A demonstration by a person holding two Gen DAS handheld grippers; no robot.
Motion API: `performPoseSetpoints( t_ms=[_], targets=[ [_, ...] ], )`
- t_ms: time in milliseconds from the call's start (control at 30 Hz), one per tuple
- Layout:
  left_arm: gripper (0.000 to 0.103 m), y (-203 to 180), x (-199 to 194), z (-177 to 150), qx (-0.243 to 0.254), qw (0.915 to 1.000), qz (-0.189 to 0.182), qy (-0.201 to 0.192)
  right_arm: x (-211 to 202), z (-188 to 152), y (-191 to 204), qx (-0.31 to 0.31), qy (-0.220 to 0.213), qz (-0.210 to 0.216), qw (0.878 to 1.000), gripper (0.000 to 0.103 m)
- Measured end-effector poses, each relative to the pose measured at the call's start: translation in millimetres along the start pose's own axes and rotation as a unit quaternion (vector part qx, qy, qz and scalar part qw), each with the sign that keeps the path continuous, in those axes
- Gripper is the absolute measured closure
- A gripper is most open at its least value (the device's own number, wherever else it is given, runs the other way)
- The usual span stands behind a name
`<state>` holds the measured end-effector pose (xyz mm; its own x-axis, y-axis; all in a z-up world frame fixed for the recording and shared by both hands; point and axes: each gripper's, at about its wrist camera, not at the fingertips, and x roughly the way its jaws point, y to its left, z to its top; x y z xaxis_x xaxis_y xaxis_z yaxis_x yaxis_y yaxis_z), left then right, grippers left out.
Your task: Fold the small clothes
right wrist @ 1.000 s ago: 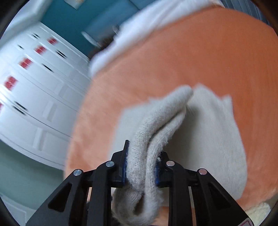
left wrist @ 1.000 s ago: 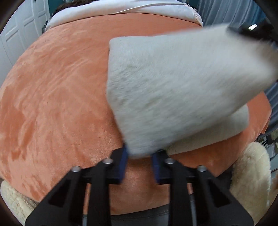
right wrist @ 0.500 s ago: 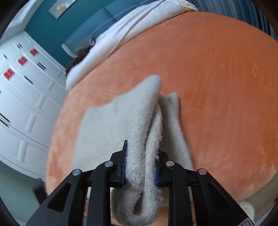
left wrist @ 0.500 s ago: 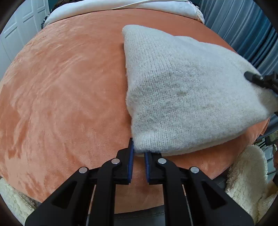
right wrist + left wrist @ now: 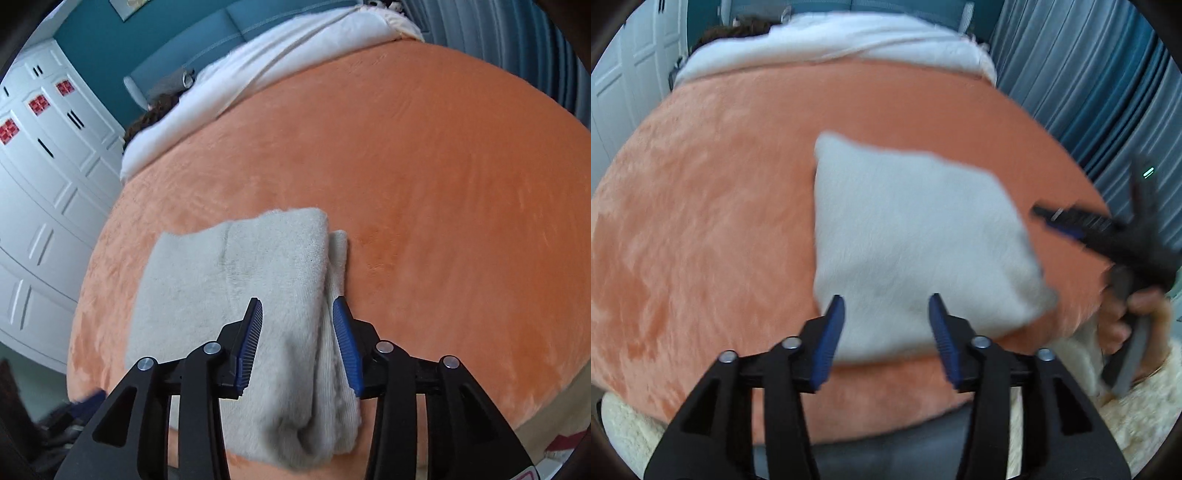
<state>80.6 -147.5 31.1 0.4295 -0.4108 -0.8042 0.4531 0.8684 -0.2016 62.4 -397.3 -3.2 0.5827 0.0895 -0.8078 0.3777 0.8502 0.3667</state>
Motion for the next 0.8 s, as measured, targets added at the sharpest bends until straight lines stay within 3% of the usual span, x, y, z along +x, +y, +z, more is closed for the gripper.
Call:
performPoseSetpoints(
  t_ms=[100, 133, 167, 200, 267, 333, 367, 467, 500, 633, 733, 800],
  targets=[
    [0.054, -6, 25, 22, 0.008, 0.9994, 0.03, -0.012, 41, 4, 3, -0.003, 0.044, -0.002, 0.999, 0.063],
    [0.056, -6, 40, 26, 0.01, 0.9989, 0.045, 0.001, 54, 6, 5, -0.003, 0.055, -0.009, 0.998, 0.072],
    [0.061, -5, 57, 27, 0.01, 0.9982, 0.055, 0.023, 54, 9, 6, -0.006, 0.053, -0.015, 0.998, 0.091],
    [0.062, -3, 71, 27, 0.001, 0.9975, 0.056, 0.043, 47, 14, 10, -0.008, 0.043, -0.008, 0.999, 0.091],
    [0.063, -2, 78, 25, 0.003, 0.9969, 0.065, 0.045, 14, 25, 14, -0.012, -0.01, 0.029, 0.999, 0.094],
    [0.062, -7, 77, 23, 0.016, 0.9968, 0.068, 0.039, -4, 31, 13, -0.022, -0.04, 0.039, 0.998, 0.094],
    [0.062, -8, 78, 21, 0.02, 0.9965, 0.07, 0.039, 3, 30, 7, -0.022, -0.033, 0.031, 0.999, 0.094],
    [0.061, -12, 86, 17, 0.025, 0.9963, 0.069, 0.046, 73, 9, -17, -0.026, 0.059, -0.03, 0.997, 0.094],
    [0.061, -14, 87, 17, 0.027, 0.9957, 0.074, 0.047, 72, 5, -21, -0.014, 0.049, -0.018, 0.999, 0.093],
    [0.061, -16, 86, 16, 0.031, 0.9953, 0.08, 0.045, 16, 13, -11, 0.024, -0.007, 0.031, 0.999, 0.092],
    [0.061, -16, 86, 15, 0.031, 0.9951, 0.083, 0.045, -15, -11, -4, 0.019, -0.015, 0.022, 0.999, 0.081],
    [0.061, -17, 85, 16, 0.028, 0.9952, 0.082, 0.045, -23, -34, -3, 0.022, 0.003, 0.037, 0.999, 0.069]
  ],
)
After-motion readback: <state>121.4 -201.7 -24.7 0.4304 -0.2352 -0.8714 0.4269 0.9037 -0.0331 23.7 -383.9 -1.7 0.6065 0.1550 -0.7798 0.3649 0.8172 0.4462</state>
